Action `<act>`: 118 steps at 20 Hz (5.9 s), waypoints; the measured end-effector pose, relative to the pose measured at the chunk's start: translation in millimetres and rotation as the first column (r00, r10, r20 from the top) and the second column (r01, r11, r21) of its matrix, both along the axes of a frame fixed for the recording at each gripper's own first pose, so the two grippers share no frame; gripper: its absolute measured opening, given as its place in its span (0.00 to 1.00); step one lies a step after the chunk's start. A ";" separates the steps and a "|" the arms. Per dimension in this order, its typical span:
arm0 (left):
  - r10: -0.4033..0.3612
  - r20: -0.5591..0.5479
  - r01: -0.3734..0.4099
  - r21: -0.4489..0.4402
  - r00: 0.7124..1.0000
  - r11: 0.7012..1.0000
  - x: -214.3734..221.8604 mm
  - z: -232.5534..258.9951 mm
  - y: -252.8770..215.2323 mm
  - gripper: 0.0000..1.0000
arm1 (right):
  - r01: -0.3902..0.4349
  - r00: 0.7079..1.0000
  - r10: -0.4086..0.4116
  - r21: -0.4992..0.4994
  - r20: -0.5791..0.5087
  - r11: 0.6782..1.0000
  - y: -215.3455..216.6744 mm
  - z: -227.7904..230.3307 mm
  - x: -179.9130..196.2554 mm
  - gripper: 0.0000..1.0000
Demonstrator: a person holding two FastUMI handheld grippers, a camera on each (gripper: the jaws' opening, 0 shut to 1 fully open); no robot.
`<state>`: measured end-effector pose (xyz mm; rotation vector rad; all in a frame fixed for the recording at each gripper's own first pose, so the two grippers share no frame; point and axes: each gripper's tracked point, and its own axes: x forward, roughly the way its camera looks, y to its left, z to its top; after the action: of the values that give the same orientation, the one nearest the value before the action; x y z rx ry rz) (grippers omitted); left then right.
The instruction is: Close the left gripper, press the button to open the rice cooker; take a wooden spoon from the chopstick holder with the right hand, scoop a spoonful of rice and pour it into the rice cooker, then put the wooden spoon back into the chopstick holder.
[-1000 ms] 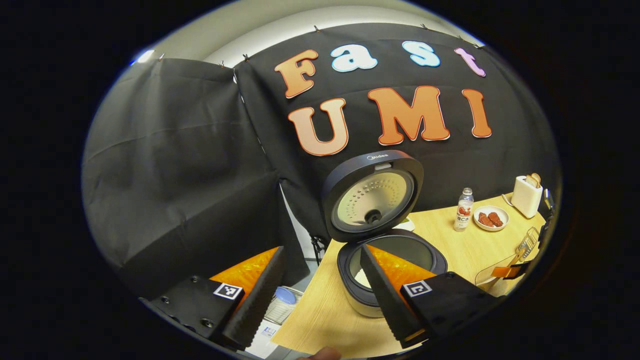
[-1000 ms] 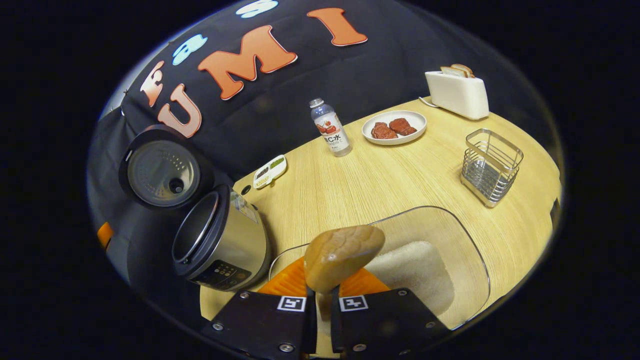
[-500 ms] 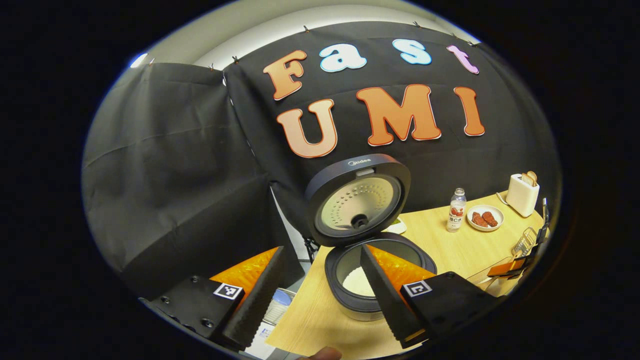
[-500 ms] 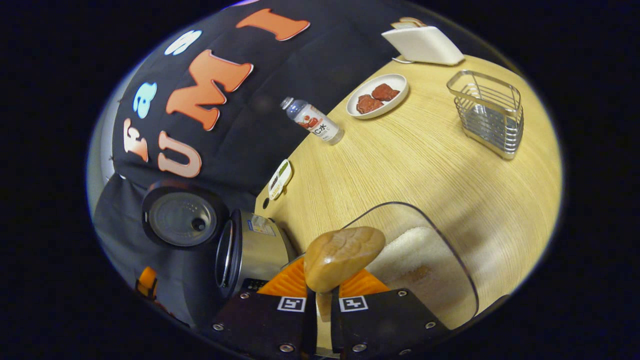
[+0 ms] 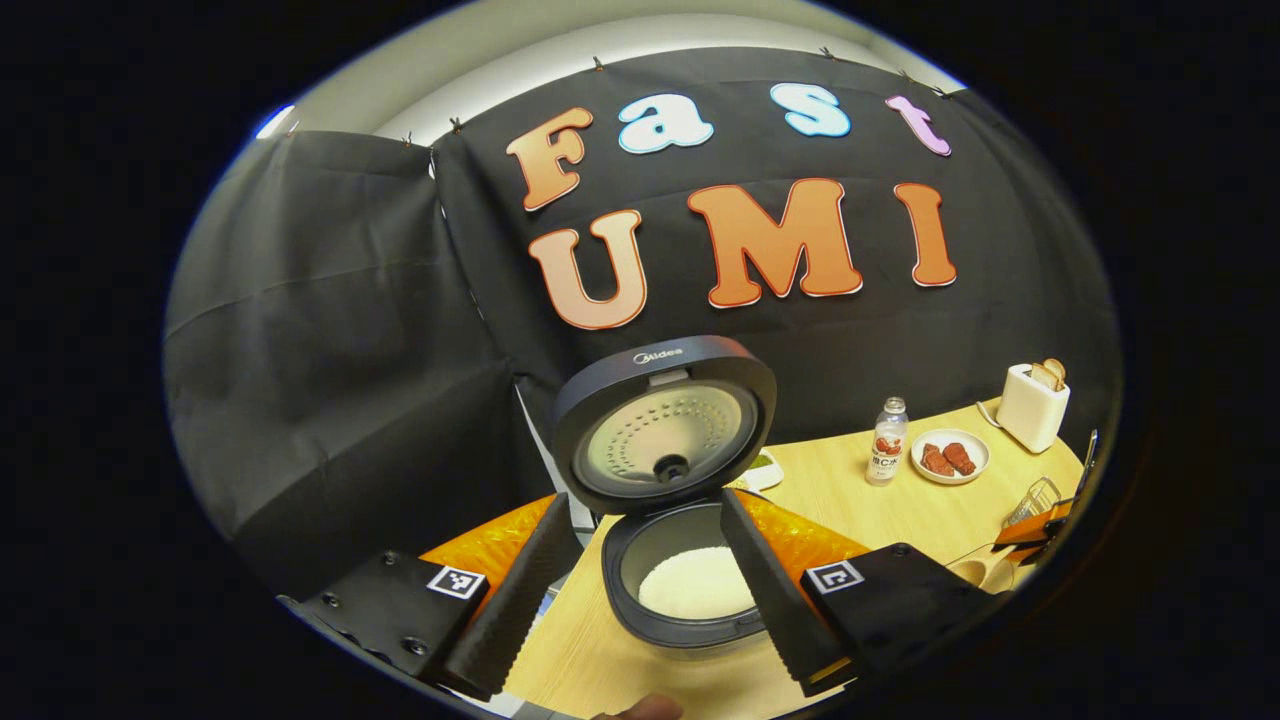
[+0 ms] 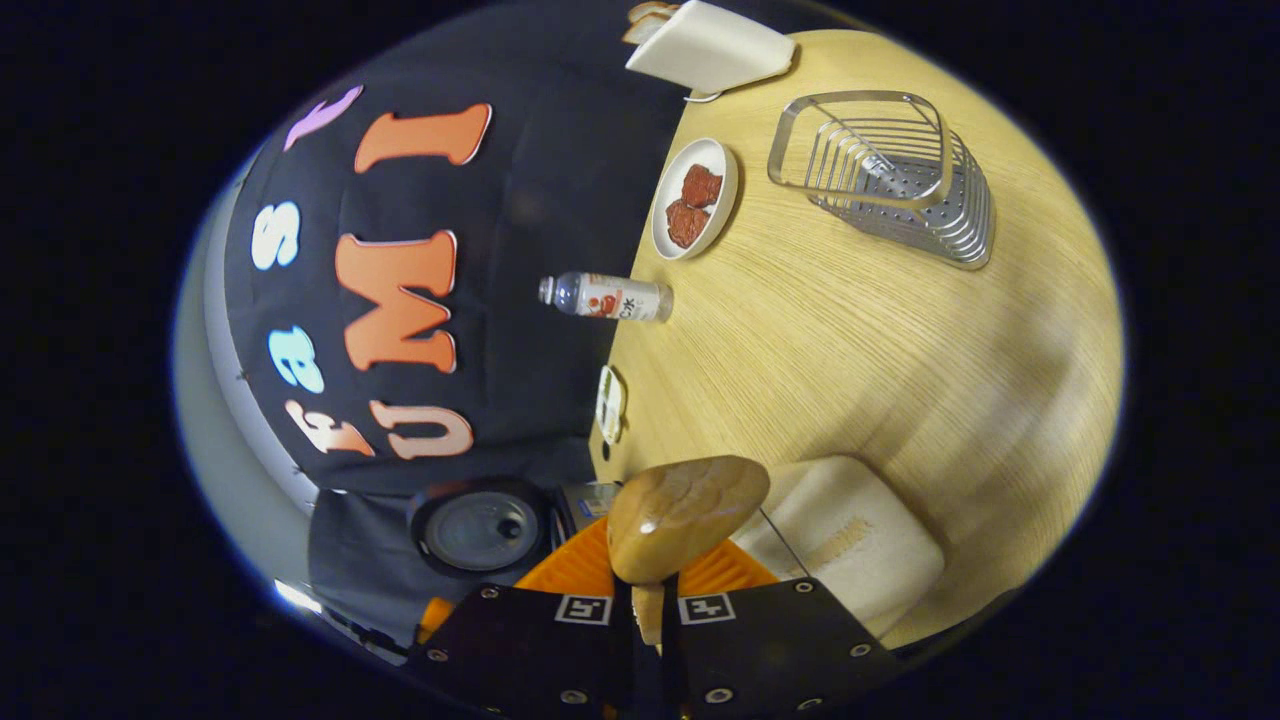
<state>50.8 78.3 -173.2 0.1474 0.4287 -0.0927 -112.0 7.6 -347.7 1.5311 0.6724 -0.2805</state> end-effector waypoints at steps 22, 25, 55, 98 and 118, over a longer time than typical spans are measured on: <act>0.381 0.060 -0.381 -0.003 0.923 0.924 -80.2 11.3 115.0 0.97 | -0.202 0.962 0.147 0.236 0.231 0.950 102.4 140.2 191.3 0.10; 0.430 0.060 -0.432 0.023 0.901 0.902 -98.1 7.7 140.3 1.00 | -0.231 0.959 0.184 0.225 0.214 0.946 127.8 133.6 211.7 0.10; 0.524 -0.027 -0.522 0.059 0.851 0.851 -144.4 -26.4 183.9 1.00 | -0.538 0.697 0.715 -0.698 -0.052 0.474 248.9 37.2 245.0 0.10; 0.466 -0.029 -0.464 0.069 0.884 0.883 -128.0 -21.5 146.6 1.00 | -0.255 0.491 0.869 -0.964 -0.060 0.078 223.5 114.5 233.7 0.10; 0.217 -0.057 -0.217 0.016 0.974 0.976 -101.1 -5.2 -26.4 1.00 | -0.330 0.907 0.405 -0.792 -0.115 0.514 -115.8 51.2 106.3 0.10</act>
<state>-50.2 51.9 -178.4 0.1070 0.5009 0.1206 -5.7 -108.2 -296.5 0.4862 0.6559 -0.1478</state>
